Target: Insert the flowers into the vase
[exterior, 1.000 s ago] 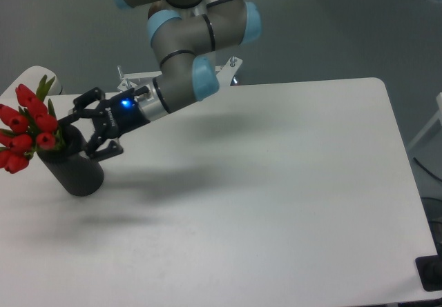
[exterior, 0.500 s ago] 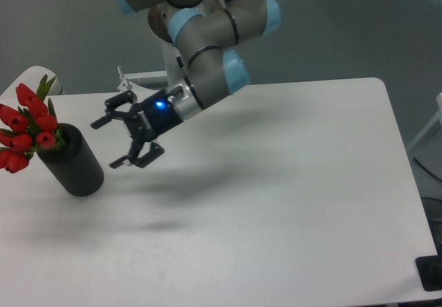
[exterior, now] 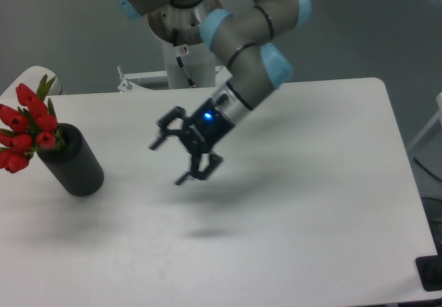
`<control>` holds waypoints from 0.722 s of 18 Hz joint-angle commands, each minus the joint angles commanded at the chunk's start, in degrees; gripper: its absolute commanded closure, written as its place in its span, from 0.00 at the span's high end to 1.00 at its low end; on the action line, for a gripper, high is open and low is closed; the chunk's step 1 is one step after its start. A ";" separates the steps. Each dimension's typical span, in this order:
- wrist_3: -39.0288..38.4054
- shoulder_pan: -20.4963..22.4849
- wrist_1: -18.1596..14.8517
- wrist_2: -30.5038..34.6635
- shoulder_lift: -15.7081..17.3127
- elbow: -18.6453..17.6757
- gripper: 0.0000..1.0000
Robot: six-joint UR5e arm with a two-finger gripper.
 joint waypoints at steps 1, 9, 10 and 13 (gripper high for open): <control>0.00 0.09 0.00 2.37 -0.97 1.41 1.00; 0.26 -0.09 -0.88 28.75 -10.63 16.69 1.00; 0.26 -0.09 -1.05 29.29 -11.69 18.37 1.00; 0.26 -0.17 -1.58 29.99 -14.33 21.72 1.00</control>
